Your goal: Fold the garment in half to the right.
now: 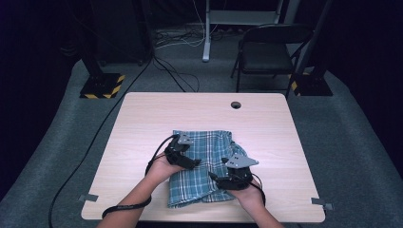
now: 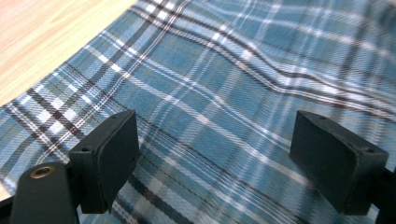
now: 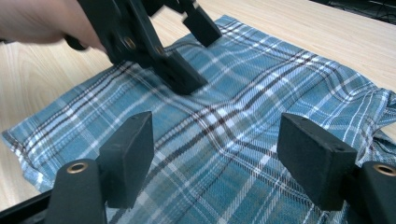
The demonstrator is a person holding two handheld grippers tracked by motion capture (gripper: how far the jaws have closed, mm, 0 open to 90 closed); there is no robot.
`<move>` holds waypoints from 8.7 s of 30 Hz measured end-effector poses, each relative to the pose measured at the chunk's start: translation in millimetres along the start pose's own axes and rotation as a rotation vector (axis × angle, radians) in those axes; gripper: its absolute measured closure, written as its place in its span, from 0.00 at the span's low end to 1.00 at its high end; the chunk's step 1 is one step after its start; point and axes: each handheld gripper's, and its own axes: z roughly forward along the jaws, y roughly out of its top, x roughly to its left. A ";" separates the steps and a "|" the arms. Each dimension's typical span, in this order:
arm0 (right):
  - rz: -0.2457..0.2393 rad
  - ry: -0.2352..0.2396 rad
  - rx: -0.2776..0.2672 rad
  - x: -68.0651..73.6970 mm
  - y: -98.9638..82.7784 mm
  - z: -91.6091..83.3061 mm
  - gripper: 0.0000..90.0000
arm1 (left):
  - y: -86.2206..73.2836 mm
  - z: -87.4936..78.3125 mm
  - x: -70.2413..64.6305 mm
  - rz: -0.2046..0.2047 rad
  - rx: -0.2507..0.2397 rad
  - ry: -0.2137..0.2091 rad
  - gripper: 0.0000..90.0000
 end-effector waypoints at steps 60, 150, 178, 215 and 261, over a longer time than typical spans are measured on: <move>0.025 -0.051 0.174 -5.4 -28.6 23.0 0.27 | -39.6 4.0 -5.6 0.001 -0.057 -0.038 0.12; -0.006 0.024 0.196 -7.6 -40.8 13.9 0.19 | -31.5 14.0 15.1 -0.060 -0.105 -0.020 0.09; 0.052 -0.030 0.103 -31.0 -14.1 -6.9 0.18 | -19.9 1.2 7.1 0.010 -0.083 0.012 0.10; 0.085 -0.028 0.194 -51.6 -33.8 28.7 0.17 | -23.8 -0.1 -9.7 0.046 -0.072 -0.033 0.10; 0.065 -0.018 0.214 -63.8 -19.1 48.9 0.17 | -39.9 -30.6 -30.8 0.062 -0.104 -0.031 0.10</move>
